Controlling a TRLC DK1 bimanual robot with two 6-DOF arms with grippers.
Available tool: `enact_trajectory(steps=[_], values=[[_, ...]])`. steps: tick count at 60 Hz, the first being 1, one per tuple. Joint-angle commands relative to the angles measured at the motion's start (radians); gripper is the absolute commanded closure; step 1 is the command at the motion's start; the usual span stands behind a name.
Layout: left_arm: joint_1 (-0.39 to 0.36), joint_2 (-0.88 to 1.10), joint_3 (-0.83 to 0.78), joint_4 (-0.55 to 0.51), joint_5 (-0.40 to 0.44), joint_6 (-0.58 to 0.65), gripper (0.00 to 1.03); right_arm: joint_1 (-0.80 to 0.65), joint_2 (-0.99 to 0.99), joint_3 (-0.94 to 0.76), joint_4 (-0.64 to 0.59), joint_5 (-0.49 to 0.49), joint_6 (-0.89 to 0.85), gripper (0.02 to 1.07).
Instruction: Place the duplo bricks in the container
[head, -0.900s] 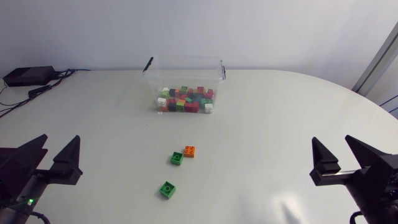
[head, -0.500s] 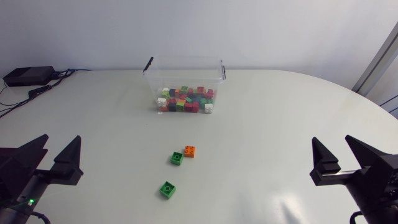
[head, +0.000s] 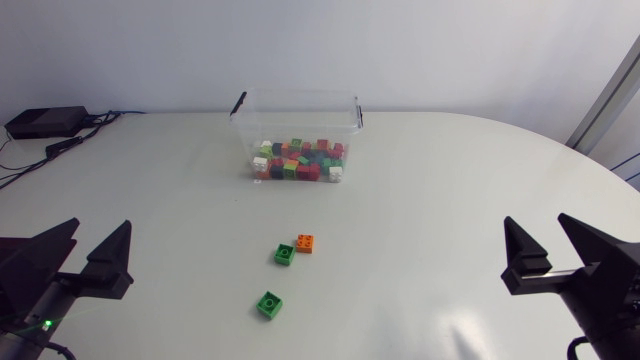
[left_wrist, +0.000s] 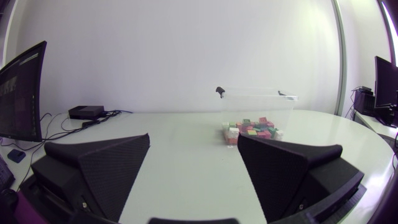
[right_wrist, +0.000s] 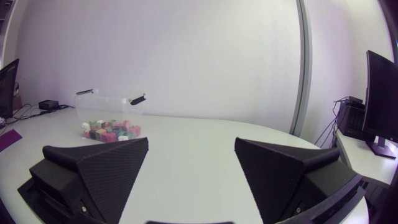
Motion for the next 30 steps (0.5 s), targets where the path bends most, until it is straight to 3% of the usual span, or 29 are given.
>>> enact_trajectory(steps=[1,30], values=[[-0.014,0.053,0.07,-0.003,0.0,-0.022,0.05,0.012,0.068,0.068,0.024,0.01,0.0,0.07],[-0.157,0.452,0.295,-0.02,0.0,-0.02,0.07,0.049,0.474,0.264,0.033,0.008,0.0,0.07]])
